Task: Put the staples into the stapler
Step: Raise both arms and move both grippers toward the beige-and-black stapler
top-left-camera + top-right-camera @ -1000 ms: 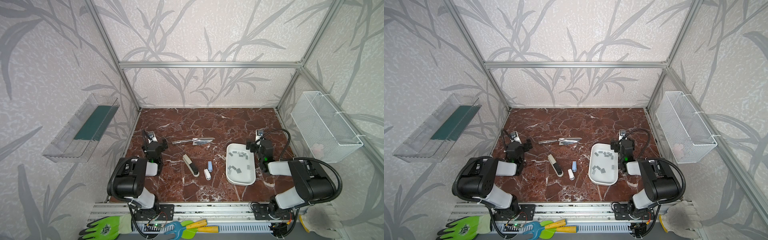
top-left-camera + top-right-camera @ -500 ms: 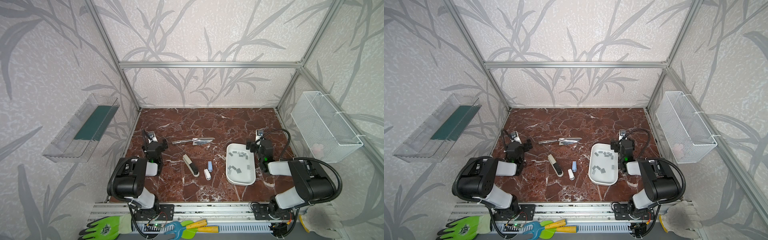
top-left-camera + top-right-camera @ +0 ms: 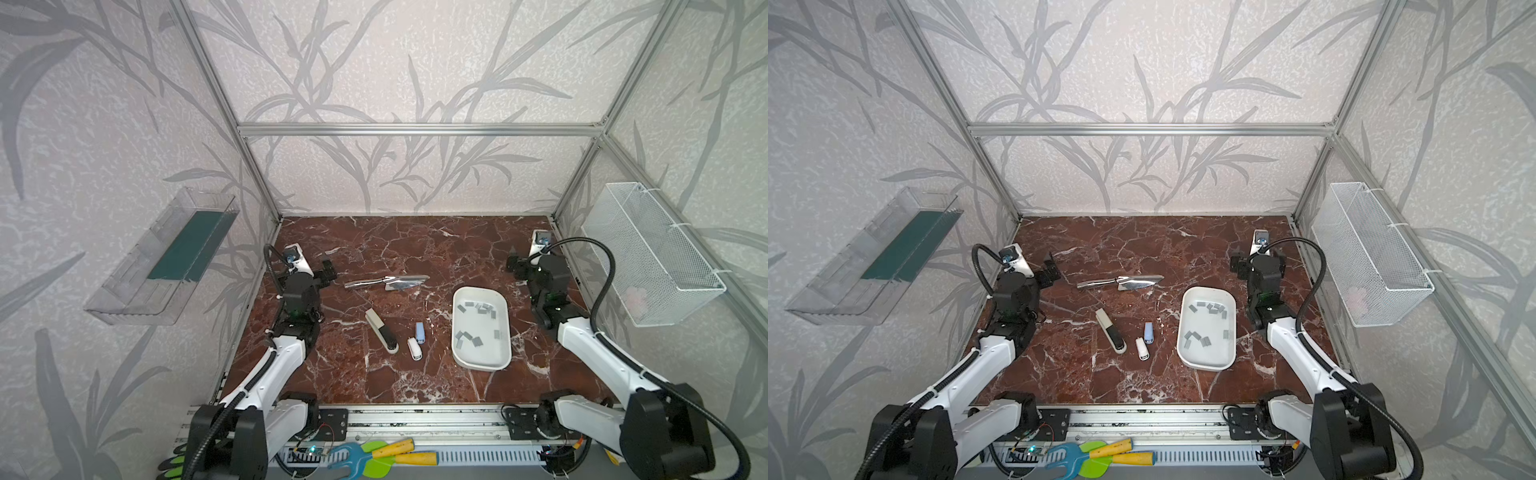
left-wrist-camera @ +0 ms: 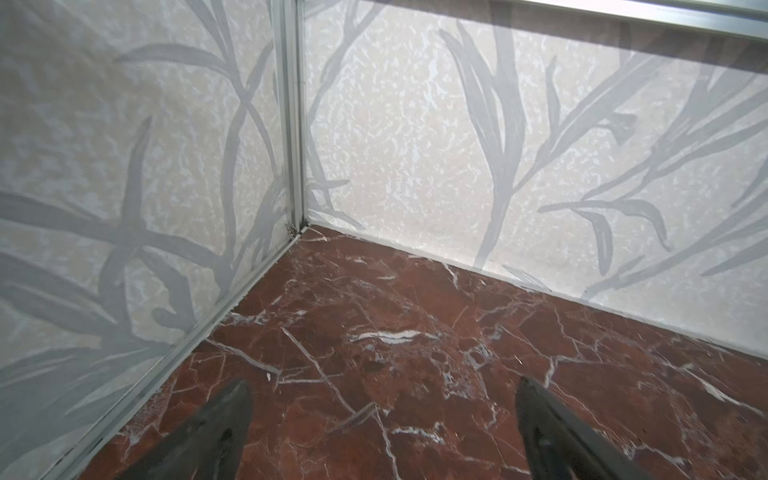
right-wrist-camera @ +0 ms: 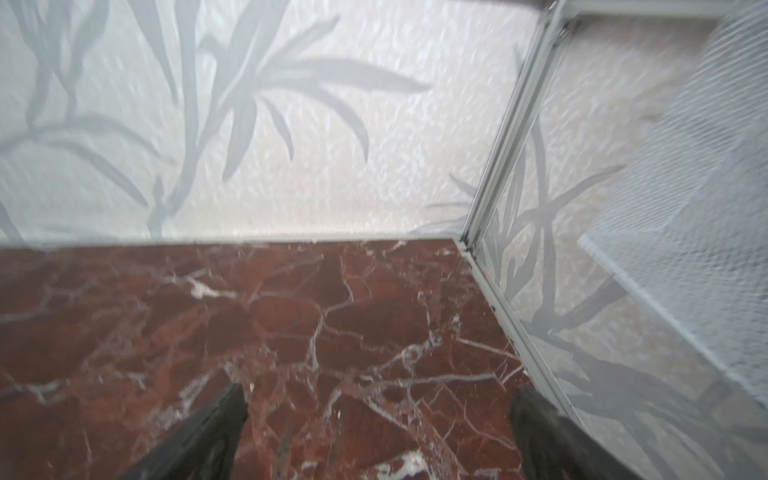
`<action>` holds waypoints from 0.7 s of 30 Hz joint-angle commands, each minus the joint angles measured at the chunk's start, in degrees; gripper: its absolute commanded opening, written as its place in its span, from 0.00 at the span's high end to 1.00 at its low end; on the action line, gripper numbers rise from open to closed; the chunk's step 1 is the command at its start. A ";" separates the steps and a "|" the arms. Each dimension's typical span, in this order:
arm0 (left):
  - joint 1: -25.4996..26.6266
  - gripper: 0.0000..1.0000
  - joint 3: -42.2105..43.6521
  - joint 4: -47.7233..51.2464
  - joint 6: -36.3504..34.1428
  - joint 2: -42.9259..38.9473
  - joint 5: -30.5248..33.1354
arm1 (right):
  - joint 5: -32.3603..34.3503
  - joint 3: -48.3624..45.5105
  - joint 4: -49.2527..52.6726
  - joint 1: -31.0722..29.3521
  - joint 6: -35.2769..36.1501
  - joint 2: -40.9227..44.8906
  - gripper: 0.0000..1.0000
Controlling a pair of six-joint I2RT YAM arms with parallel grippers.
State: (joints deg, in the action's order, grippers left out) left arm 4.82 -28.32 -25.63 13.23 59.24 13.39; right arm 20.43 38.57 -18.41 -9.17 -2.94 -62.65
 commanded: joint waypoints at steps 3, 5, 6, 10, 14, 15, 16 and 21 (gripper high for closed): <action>-0.77 0.01 -1.60 10.12 11.10 -8.26 -5.74 | 1.99 4.80 27.82 1.29 -29.92 10.51 0.01; -0.86 0.01 0.35 6.58 12.79 -12.95 -7.33 | -5.04 1.31 24.89 2.62 -31.82 15.76 0.01; -0.87 0.01 1.76 3.11 12.75 -14.97 -9.45 | -11.25 -1.05 19.78 2.92 -29.92 18.24 0.01; -0.87 0.01 0.85 -0.53 10.96 -16.43 -21.88 | -26.33 -6.03 7.39 2.81 -29.62 21.49 0.01; -0.87 0.01 -1.53 3.76 14.78 -13.71 -25.95 | -39.67 -2.49 1.71 -1.90 -25.82 15.29 0.01; -0.89 0.01 -1.04 3.75 15.76 -13.62 -26.95 | -38.09 0.42 4.93 -6.86 -22.51 13.30 0.01; -0.91 0.01 -0.39 3.11 15.79 -13.72 -28.53 | -34.59 2.83 8.09 -12.24 -18.75 11.76 0.04; -0.53 0.18 4.83 3.17 15.12 -17.32 -34.42 | -21.58 4.71 6.45 -38.53 -4.11 3.52 0.10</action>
State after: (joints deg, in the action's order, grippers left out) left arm 4.03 -25.98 -23.57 27.20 44.73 -16.12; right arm -5.06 43.05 -9.93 -39.42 -17.23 -56.60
